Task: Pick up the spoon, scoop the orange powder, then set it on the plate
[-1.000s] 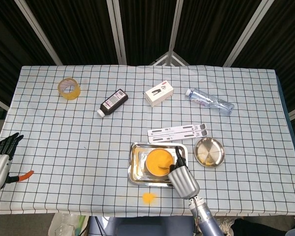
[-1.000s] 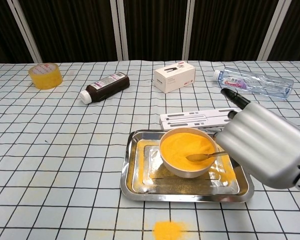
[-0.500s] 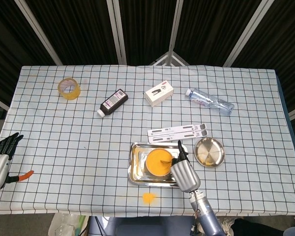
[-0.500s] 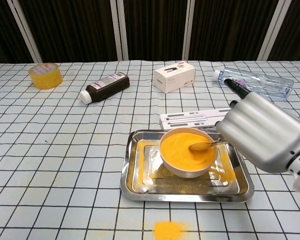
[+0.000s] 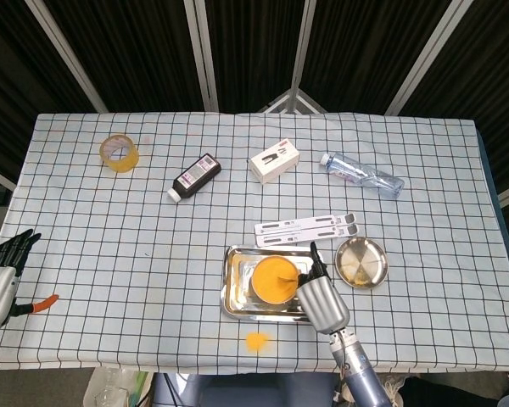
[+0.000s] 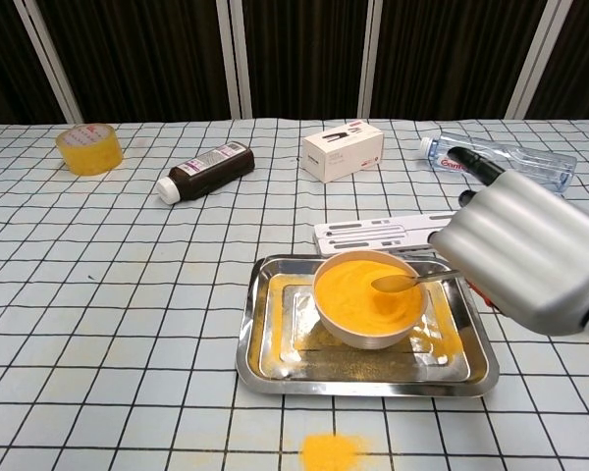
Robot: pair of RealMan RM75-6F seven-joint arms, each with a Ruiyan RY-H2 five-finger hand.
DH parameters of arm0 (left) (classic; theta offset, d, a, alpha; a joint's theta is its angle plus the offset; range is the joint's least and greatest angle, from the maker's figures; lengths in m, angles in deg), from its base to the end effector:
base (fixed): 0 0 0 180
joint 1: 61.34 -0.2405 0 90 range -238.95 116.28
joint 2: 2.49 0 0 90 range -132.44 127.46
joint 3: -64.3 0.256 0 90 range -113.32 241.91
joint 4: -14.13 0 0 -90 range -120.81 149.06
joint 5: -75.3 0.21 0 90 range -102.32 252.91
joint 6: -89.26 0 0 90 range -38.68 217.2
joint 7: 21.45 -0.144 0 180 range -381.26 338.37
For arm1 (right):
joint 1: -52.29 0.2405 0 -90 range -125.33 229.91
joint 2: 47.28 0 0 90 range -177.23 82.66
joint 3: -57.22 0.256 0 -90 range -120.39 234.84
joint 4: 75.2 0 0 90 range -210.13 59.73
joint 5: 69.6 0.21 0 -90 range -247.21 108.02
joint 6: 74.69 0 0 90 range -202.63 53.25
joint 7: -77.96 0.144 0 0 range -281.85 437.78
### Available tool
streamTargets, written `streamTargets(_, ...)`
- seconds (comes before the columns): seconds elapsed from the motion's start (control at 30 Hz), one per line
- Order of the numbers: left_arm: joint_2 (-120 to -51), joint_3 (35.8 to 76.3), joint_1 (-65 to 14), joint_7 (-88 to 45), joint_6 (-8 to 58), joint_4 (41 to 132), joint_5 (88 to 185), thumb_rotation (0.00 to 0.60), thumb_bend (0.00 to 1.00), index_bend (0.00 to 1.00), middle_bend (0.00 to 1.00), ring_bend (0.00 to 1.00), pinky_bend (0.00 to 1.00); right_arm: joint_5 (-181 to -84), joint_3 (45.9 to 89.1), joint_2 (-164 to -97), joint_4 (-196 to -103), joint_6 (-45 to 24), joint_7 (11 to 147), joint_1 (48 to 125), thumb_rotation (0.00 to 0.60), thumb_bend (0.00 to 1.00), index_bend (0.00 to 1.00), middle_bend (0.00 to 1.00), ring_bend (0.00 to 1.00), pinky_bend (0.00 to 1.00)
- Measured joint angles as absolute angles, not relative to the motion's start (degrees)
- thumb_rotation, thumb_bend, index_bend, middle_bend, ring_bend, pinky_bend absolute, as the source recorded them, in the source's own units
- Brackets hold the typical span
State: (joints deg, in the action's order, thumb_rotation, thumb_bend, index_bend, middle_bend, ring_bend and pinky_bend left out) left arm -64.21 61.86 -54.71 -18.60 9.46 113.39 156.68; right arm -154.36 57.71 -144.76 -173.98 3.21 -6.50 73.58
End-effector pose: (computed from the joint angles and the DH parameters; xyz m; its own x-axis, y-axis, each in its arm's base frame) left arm -0.2999 0.1859 0.1515 0.2647 0.0966 0.9595 0.9623 0.0386 -0.2694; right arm -0.1338 -0.2048 -0.0258 0.8998 0.2337 0.3686 -0.2878 -0.3170 0.9037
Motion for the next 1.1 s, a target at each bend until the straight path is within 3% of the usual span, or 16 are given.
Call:
streamTargets(0.7, -64.08, 61.86, -54.76, -18.26, 9.47, 113.55, 156.59, 0.6, 0.0, 0.0, 0.0, 0.0, 0.0, -155.53, 58.36, -142.09, -176.63, 4.53, -1.37, 72.65, 0.6, 0.68, 0.88, 0.8, 0.42, 0.0)
streamTargets(1.1, -64.32, 61.7, -54.77, -18.37, 9.26, 113.54, 156.51, 0.6, 0.0, 0.0, 0.0, 0.0, 0.0, -151.26, 62.85, -136.26, -174.24, 6.32, 5.88, 71.54, 0.6, 0.67, 0.88, 0.8, 0.42, 0.0)
